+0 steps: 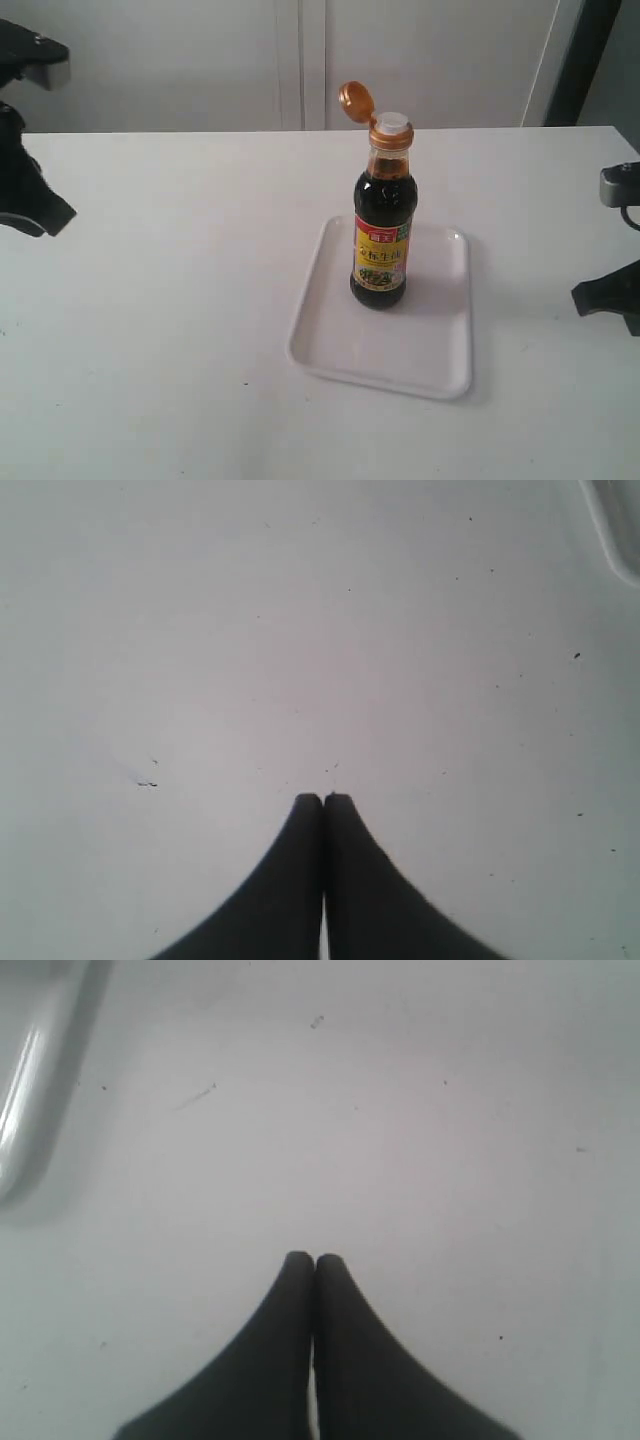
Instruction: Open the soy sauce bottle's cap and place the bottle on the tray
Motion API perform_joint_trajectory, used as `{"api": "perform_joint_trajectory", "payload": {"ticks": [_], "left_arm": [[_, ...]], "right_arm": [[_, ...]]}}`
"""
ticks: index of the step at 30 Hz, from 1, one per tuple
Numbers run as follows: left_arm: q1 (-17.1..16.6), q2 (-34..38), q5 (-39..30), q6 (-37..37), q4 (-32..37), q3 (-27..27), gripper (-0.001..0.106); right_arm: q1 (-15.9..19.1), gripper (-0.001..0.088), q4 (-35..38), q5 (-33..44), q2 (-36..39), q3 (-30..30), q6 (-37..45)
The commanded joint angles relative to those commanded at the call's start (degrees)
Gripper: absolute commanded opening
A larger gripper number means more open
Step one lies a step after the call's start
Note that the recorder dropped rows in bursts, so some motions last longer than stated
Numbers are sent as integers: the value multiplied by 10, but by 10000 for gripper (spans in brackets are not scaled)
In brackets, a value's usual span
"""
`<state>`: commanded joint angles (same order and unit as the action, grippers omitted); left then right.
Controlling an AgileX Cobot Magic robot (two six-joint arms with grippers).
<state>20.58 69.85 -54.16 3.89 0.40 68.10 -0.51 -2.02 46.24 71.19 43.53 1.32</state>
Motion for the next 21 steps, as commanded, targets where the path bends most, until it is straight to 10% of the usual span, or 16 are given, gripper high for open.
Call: {"api": "perform_joint_trajectory", "payload": {"ticks": [21], "left_arm": [[0,-221,184,-7,-58,-187,0]], "right_arm": [[0,0,0,-244,-338,-111,-32]]}}
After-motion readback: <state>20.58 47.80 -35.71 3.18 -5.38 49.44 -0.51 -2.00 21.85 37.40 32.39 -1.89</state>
